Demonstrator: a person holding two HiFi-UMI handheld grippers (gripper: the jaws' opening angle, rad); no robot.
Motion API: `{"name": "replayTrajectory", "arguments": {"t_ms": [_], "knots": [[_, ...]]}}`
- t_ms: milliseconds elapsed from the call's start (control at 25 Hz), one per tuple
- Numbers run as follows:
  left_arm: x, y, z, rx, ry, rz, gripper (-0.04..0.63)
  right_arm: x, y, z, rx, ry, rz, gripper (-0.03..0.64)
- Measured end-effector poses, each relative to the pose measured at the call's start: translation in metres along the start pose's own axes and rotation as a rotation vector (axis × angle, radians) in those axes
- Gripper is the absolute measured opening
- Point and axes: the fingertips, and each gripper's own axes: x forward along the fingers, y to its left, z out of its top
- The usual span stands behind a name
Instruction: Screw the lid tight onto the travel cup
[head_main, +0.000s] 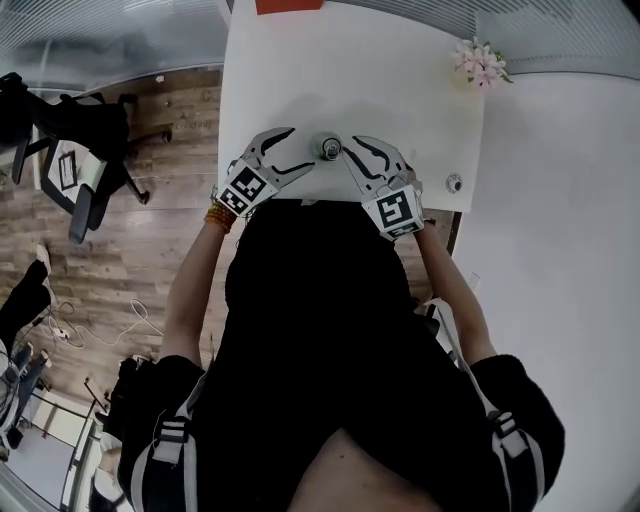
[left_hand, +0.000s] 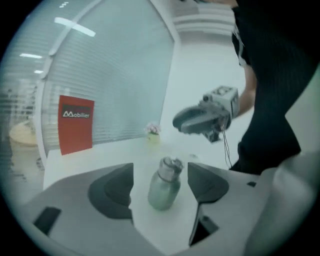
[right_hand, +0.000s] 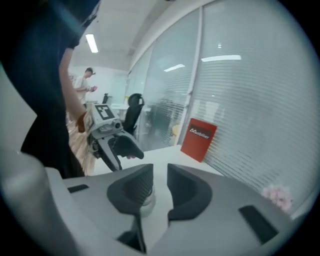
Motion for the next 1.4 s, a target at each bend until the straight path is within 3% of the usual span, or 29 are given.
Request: {"name": "replayTrajectory", "arguments": {"t_ms": [120,240,360,520,1400], "knots": [[-0.021,0.023,0.054,-0.162,-0.208,0.15,0.251,0.004,-0.02,0.015,0.247,-0.08,-0.112,0.009],[-0.026,0.042,0.083,-0.111,-0.278,0.39,0.065,0.007,-0.037,0.03,0.401,-0.16,-0.218,0.0],[-0.02,0.051,0.088,-0.047,-0.241,0.533,0.032,0.011,-0.046,0.042,0.405,-0.197,-0.294,-0.002],[-0.011,0.05,0.085,-0.04,-0.206,0.526,0.032,0.014,-0.042,0.043,0.357,-0.191,-0.292,-0.002],[-0.005,0.046,0.066,-0.033,-0.132,0.52,0.032,0.01,-0.041,0.004,0.493,-0.103,-0.263,-0.003]]}}
